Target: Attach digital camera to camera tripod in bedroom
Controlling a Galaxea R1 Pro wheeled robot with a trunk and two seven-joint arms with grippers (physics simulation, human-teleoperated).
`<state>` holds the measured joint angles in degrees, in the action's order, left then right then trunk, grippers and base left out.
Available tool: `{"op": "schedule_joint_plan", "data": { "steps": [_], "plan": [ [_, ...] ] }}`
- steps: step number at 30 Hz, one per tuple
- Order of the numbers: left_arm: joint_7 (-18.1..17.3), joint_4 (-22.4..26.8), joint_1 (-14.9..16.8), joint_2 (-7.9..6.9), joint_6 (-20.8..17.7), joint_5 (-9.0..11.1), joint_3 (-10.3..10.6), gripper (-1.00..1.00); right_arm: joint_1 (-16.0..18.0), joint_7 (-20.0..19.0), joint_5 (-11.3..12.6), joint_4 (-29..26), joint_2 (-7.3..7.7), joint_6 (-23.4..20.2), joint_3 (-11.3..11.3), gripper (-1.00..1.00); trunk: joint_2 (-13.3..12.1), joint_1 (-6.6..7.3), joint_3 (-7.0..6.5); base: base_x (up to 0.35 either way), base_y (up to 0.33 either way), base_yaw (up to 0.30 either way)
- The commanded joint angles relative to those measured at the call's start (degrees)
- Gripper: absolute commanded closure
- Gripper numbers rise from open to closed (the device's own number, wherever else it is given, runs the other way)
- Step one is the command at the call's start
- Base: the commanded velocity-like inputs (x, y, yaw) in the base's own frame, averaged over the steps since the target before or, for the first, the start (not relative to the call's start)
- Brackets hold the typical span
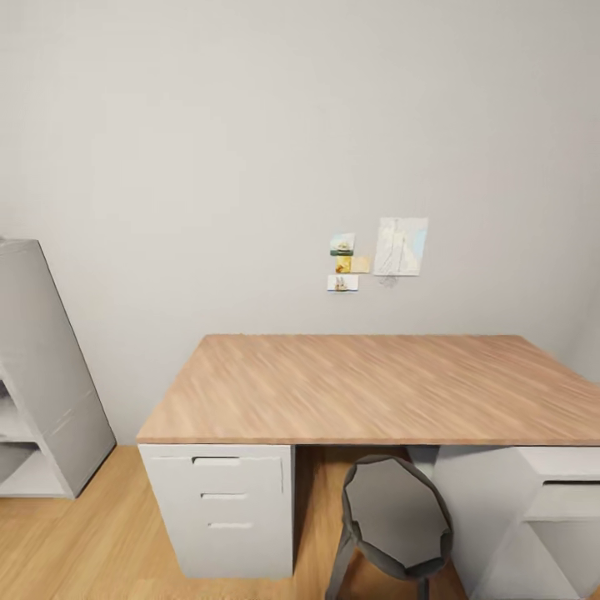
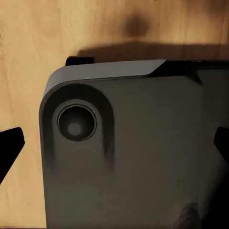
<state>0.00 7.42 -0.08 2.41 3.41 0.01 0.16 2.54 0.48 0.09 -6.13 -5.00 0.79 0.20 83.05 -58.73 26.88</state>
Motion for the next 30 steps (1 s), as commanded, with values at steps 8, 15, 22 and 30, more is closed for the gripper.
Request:
{"op": "schedule_joint_plan", "data": {
  "steps": [8, 15, 22, 30],
  "plan": [
    [0.00, 0.05, -0.01, -0.04, 0.11, 0.07, 0.01, -1.00, 0.02, 0.05, 0.01, -0.05, -0.09, 0.09, 0.02, -1.00, 0.03, 0.00, 0.05, 0.000, 0.000, 0.287],
    [0.00, 0.05, -0.01, -0.04, 0.11, 0.08, 0.01, -1.00, 0.04, 0.05, 0.07, -0.21, -0.09, 0.09, -0.01, -1.00, 0.03, 0.00, 0.05, 0.000, 0.000, 0.287],
    [0.00, 0.09, -0.01, 0.02, 0.17, 0.08, 0.01, -1.00, 0.02, 0.05, 0.01, -1.84, -0.04, 0.09, -0.03, -1.00, 0.03, 0.00, 0.05, 0.000, 0.000, 0.287],
    [0.00, 0.13, -0.01, 0.06, 0.19, 0.08, -0.01, -1.00, 0.07, 0.05, 0.00, -2.17, -0.01, 0.09, -0.03, -1.00, 0.03, 0.00, 0.05, 0.000, 0.000, 0.287]
  ]
}}
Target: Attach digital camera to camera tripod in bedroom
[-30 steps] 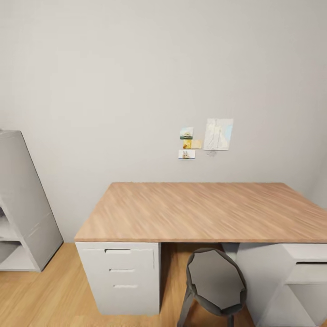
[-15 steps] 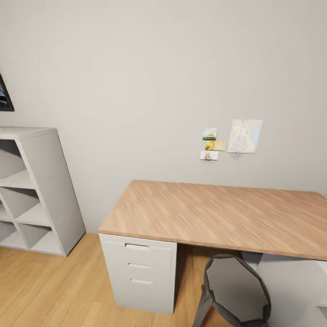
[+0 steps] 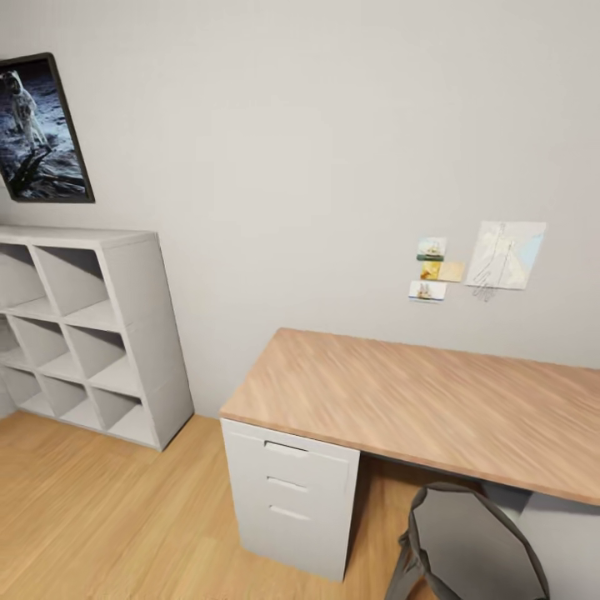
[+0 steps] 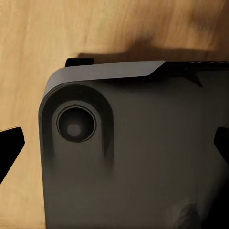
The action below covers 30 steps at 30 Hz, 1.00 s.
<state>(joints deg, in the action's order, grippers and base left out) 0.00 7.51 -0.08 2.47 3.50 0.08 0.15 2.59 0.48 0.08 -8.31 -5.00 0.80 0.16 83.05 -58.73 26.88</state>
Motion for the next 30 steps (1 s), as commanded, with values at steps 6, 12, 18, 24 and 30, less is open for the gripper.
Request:
{"op": "schedule_joint_plan", "data": {
  "steps": [6, 12, 18, 24, 30],
  "plan": [
    [0.00, 0.05, -0.01, -0.01, 0.11, 0.01, -0.12, -1.00, 0.04, 0.05, 0.01, -0.11, -0.01, 0.08, 0.01, -1.00, 0.03, 0.00, 0.05, 0.000, 0.000, 0.287],
    [0.00, 0.07, -0.01, -0.01, 0.15, 0.01, -0.21, -1.00, 0.05, 0.05, -0.11, -1.19, -0.03, 0.08, 0.01, -1.00, 0.03, 0.00, 0.05, 0.000, 0.000, 0.287],
    [0.00, 0.53, -0.01, -0.01, 0.19, 0.06, -0.23, -1.00, 0.05, 0.05, -0.24, -2.59, -0.07, 0.08, 0.01, -1.00, 0.03, 0.00, 0.05, 0.000, 0.000, 0.287],
    [0.00, 0.83, -0.01, -0.03, 0.28, 0.09, -0.29, -1.00, 0.05, 0.05, -0.28, -4.69, -0.09, 0.01, -0.03, -1.00, 0.03, 0.00, 0.05, 0.000, 0.000, 0.287],
    [0.00, 0.99, -0.01, -0.18, 0.89, 0.09, -0.32, -1.00, 0.05, 0.05, -0.32, -5.90, -0.09, 0.07, -0.05, -1.00, 0.03, 0.00, 0.05, 0.000, 0.000, 0.290]
  ]
}}
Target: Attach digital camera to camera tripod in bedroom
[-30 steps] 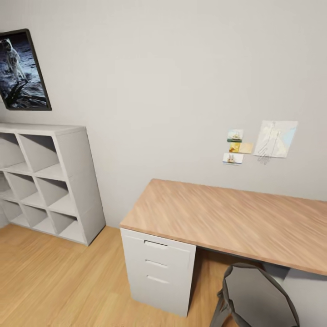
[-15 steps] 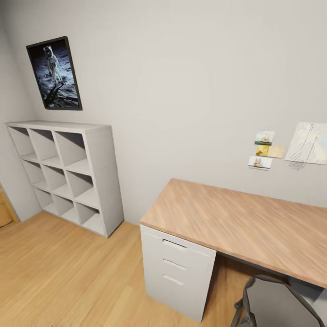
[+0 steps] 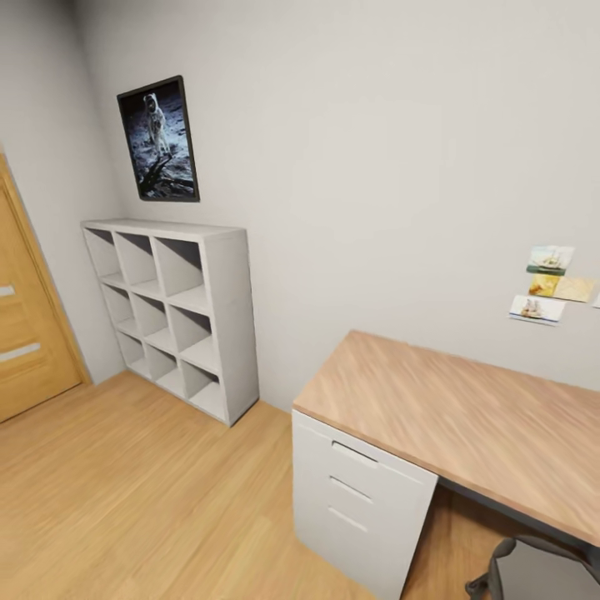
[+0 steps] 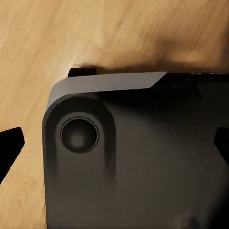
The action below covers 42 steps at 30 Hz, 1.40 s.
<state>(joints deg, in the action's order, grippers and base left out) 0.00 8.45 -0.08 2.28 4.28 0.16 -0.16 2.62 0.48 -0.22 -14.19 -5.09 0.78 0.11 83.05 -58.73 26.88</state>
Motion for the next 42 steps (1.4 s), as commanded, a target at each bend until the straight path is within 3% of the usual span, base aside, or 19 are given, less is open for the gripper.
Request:
{"op": "schedule_joint_plan", "data": {
  "steps": [1, 22, 33, 42],
  "plan": [
    [0.00, 0.13, -0.01, -0.03, 0.27, 0.02, -0.02, -1.00, 0.01, 0.05, -0.02, -0.23, -0.01, 0.08, 0.00, -1.00, 0.03, 0.00, 0.05, 0.000, 0.000, 0.292],
    [0.00, 9.64, -0.01, 0.15, 1.00, -0.04, 0.06, -1.00, 0.01, -0.04, -0.04, -5.90, -0.16, 0.15, -0.12, -1.00, 0.03, 0.00, 0.05, 0.000, 0.000, 0.292],
    [0.06, 19.70, -0.01, 0.38, 1.00, -0.31, 0.23, -1.00, 0.01, -0.09, -0.12, -12.58, -0.31, 1.68, -0.29, -1.00, 0.03, 0.00, 0.05, 0.000, 0.000, 0.293],
    [-0.07, 20.41, -0.01, 1.10, 1.00, -0.31, 0.31, -1.00, 0.01, -0.11, -0.02, -13.25, -0.05, 2.17, -0.09, -1.00, 0.03, 0.00, 0.05, 0.000, 0.000, 0.293]
  ]
}}
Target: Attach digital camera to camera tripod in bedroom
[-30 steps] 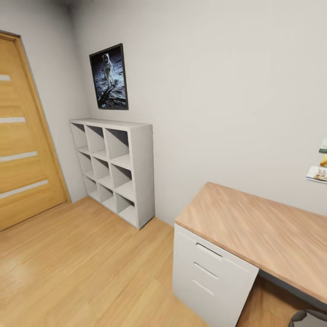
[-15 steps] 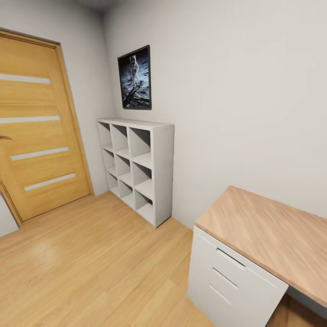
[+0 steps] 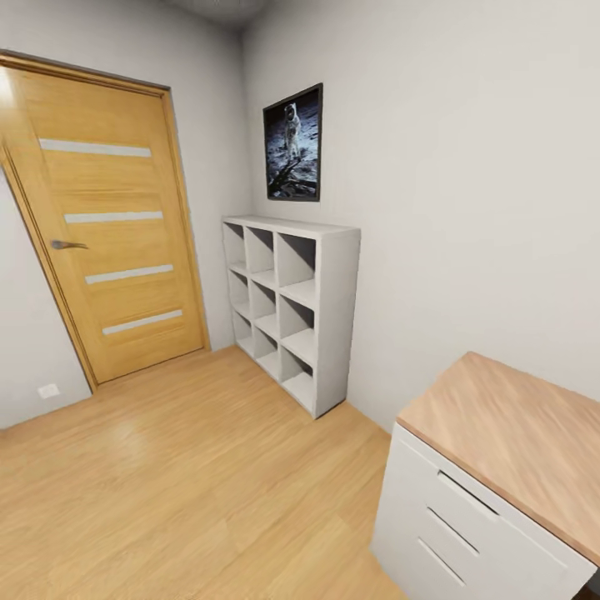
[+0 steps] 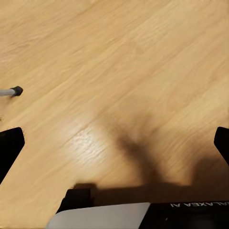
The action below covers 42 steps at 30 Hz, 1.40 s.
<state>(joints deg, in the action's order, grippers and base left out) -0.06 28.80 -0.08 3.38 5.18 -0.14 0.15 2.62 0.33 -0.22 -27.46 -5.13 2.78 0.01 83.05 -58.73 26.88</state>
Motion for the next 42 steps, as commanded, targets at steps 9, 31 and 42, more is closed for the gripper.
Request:
{"op": "schedule_joint_plan", "data": {
  "steps": [9, 31, 42],
  "plan": [
    [-0.17, 0.25, -0.01, 0.16, 0.10, -0.04, 0.27, -1.00, 0.02, 0.02, 0.44, -0.21, 0.11, 0.22, 0.18, -1.00, 0.03, 0.00, 0.05, 0.001, 0.000, 0.212],
    [0.08, 0.10, -0.01, 0.09, 0.10, -0.13, 0.26, -1.00, 0.02, -0.17, 0.38, -0.20, 0.47, 0.16, 0.17, -1.00, 0.03, 0.00, 0.05, 0.111, -0.040, 0.009],
    [0.15, 0.03, -0.01, -0.05, 0.01, -0.13, 0.18, -1.00, 0.02, -0.16, 0.40, -0.22, 0.47, 0.15, 0.17, -1.00, 0.03, 0.00, 0.05, 0.188, -0.001, 0.121]
  ]
}}
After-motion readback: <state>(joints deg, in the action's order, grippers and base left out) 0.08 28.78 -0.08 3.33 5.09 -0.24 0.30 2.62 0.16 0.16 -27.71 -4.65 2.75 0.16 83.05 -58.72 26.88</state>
